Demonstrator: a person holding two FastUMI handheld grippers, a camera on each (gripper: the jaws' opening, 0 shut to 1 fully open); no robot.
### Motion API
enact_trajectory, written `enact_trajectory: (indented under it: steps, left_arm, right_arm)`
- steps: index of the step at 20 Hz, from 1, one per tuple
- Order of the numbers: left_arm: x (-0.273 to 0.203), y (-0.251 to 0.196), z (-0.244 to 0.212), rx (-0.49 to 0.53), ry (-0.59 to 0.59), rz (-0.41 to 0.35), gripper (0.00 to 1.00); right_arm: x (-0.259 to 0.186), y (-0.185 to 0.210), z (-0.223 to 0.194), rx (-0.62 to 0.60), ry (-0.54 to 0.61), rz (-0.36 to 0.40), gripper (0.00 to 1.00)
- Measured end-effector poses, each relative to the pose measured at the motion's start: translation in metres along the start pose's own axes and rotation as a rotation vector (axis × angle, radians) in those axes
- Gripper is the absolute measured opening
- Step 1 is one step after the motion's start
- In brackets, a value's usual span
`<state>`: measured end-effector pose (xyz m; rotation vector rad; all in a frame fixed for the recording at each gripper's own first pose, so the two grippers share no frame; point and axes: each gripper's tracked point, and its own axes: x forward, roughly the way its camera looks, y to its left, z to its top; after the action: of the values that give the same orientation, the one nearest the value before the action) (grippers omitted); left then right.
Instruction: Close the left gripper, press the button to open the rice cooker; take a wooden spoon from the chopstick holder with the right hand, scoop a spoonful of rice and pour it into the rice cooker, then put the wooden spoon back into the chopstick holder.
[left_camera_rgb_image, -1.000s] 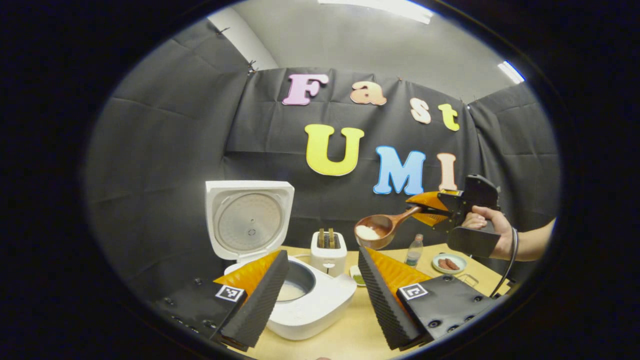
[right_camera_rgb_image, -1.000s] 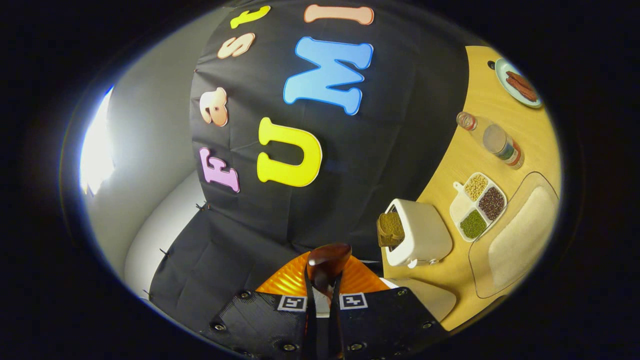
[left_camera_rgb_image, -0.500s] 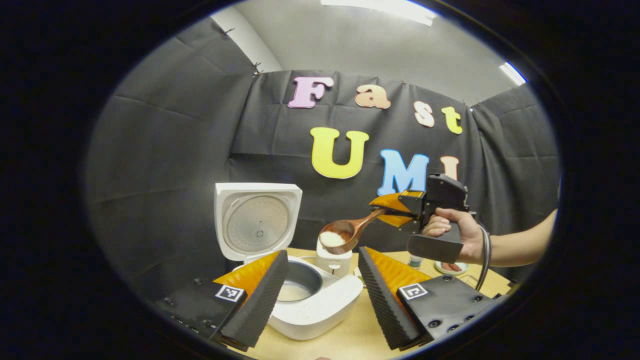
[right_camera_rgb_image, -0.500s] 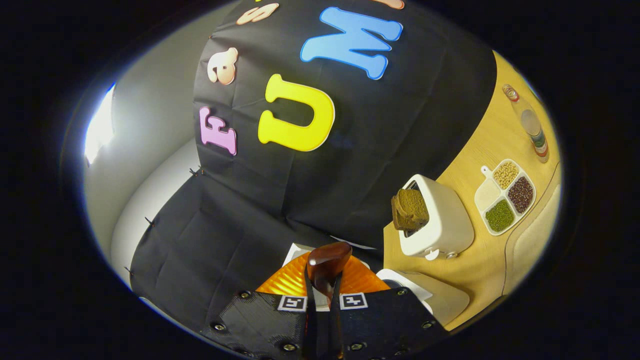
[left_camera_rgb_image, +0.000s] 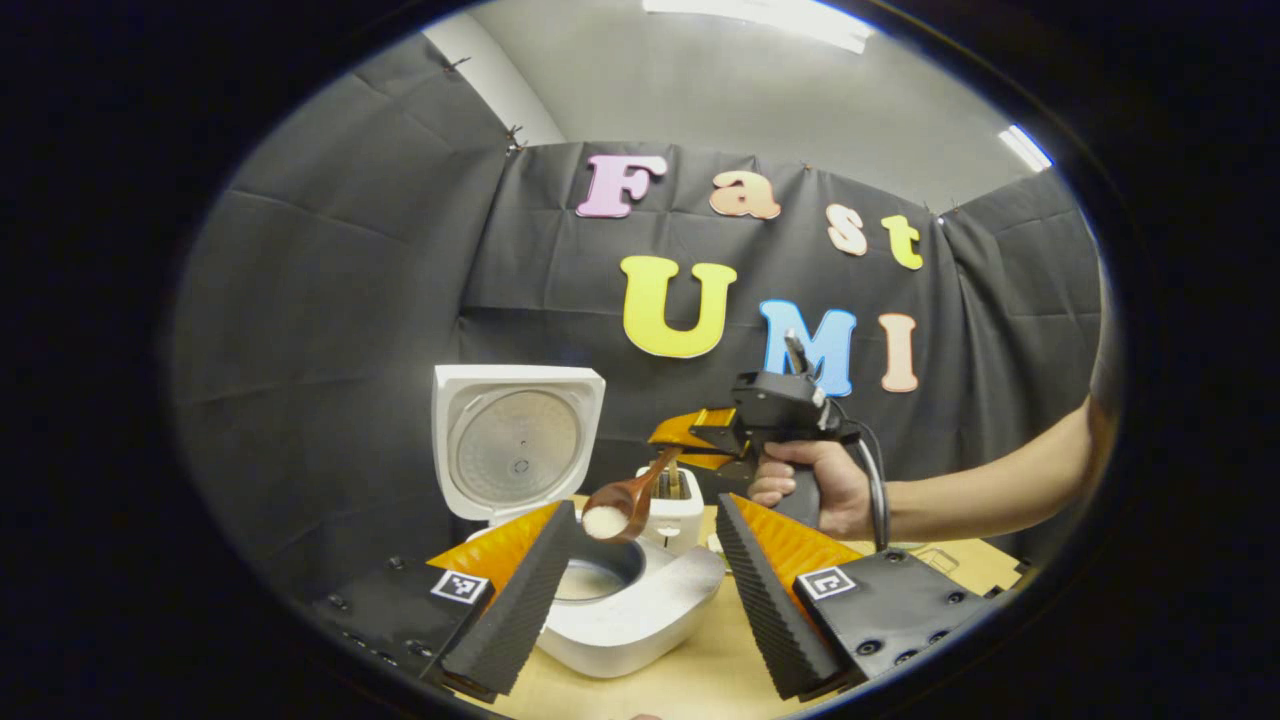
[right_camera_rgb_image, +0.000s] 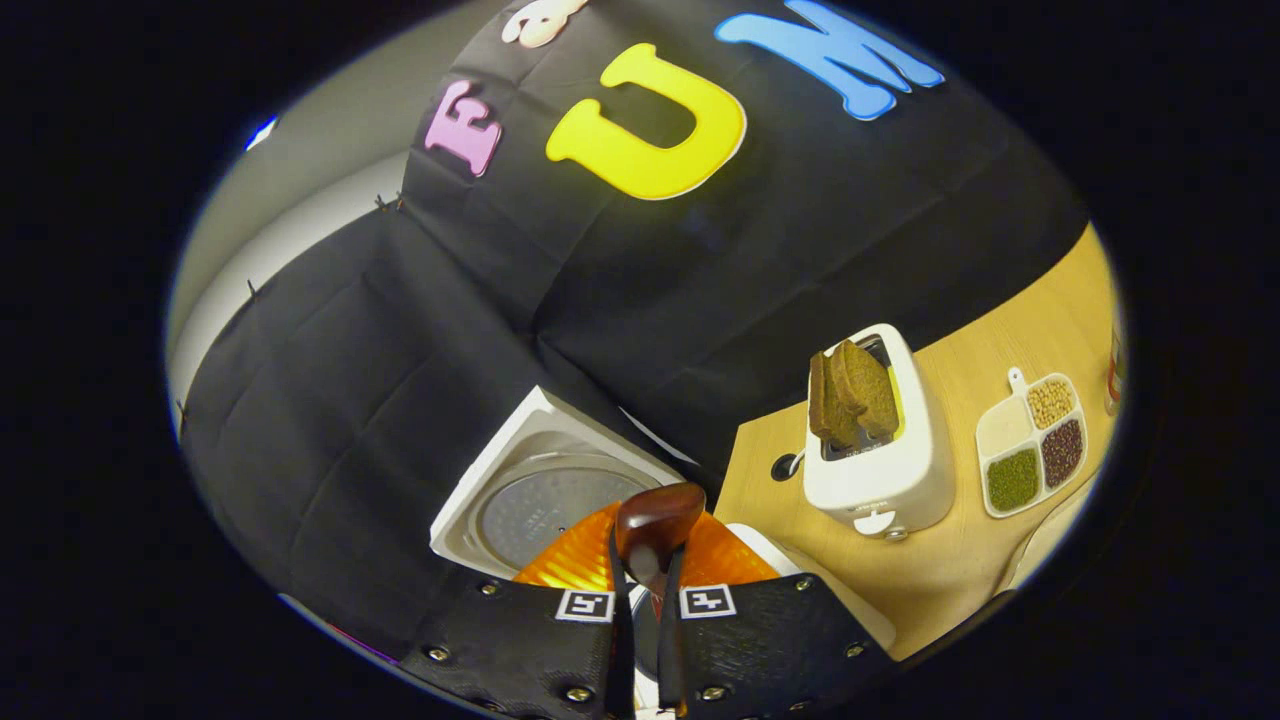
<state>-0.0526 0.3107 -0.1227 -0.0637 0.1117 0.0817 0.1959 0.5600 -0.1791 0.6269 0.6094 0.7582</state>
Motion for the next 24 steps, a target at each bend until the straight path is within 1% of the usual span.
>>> enact_trajectory:
  steps: [1,2,5,8,10,11,12,13,15,17,18,20,22,23,24]
  left_arm:
    - [0.000,0.000,0.001,-0.006,-0.002,0.003,0.95]
    - [0.000,-0.001,0.001,-0.011,-0.005,0.005,0.96]
    - [-0.002,0.001,0.001,-0.016,-0.008,0.013,0.96]
    - [-0.003,0.001,-0.002,-0.036,-0.003,0.019,0.97]
    - [-0.007,0.001,-0.004,-0.049,-0.004,0.023,0.97]
    - [-0.009,0.000,-0.003,-0.053,-0.005,0.024,0.95]
    - [-0.010,-0.001,-0.002,-0.055,-0.008,0.022,0.97]
    - [-0.012,-0.002,-0.003,-0.055,-0.012,0.021,0.95]
    - [-0.016,-0.002,-0.001,-0.056,-0.018,0.021,0.94]
    - [-0.018,-0.002,0.001,-0.056,-0.021,0.020,0.97]
    - [-0.019,-0.001,0.001,-0.054,-0.021,0.021,0.95]
    - [-0.018,-0.001,0.001,-0.054,-0.018,0.021,0.96]
    - [-0.020,-0.001,0.003,-0.056,-0.019,0.020,0.97]
    - [-0.021,-0.001,0.002,-0.059,-0.020,0.016,0.95]
    - [-0.021,-0.002,0.003,-0.065,-0.022,0.007,0.97]
  right_arm:
    - [0.006,0.003,-0.005,-0.043,0.015,-0.005,0.09]
    - [0.012,0.008,-0.009,-0.093,0.027,-0.010,0.09]
    - [0.026,0.011,-0.022,-0.278,0.061,-0.048,0.09]
    - [0.033,0.021,-0.039,-0.425,0.111,-0.059,0.09]
    - [0.037,0.028,-0.049,-0.522,0.134,-0.055,0.09]
    - [0.038,0.035,-0.054,-0.577,0.143,-0.047,0.09]
    - [0.039,0.041,-0.060,-0.636,0.151,-0.038,0.09]
    - [0.039,0.047,-0.063,-0.682,0.152,-0.033,0.09]
    - [0.038,0.059,-0.071,-0.764,0.154,-0.006,0.10]
    - [0.032,0.071,-0.071,-0.835,0.143,0.016,0.10]
    - [0.029,0.077,-0.071,-0.853,0.138,0.027,0.10]
    - [0.027,0.081,-0.069,-0.845,0.134,0.038,0.10]
    - [0.023,0.084,-0.062,-0.799,0.118,0.043,0.09]
    - [0.021,0.084,-0.057,-0.759,0.107,0.045,0.10]
    - [0.019,0.083,-0.052,-0.704,0.099,0.045,0.09]
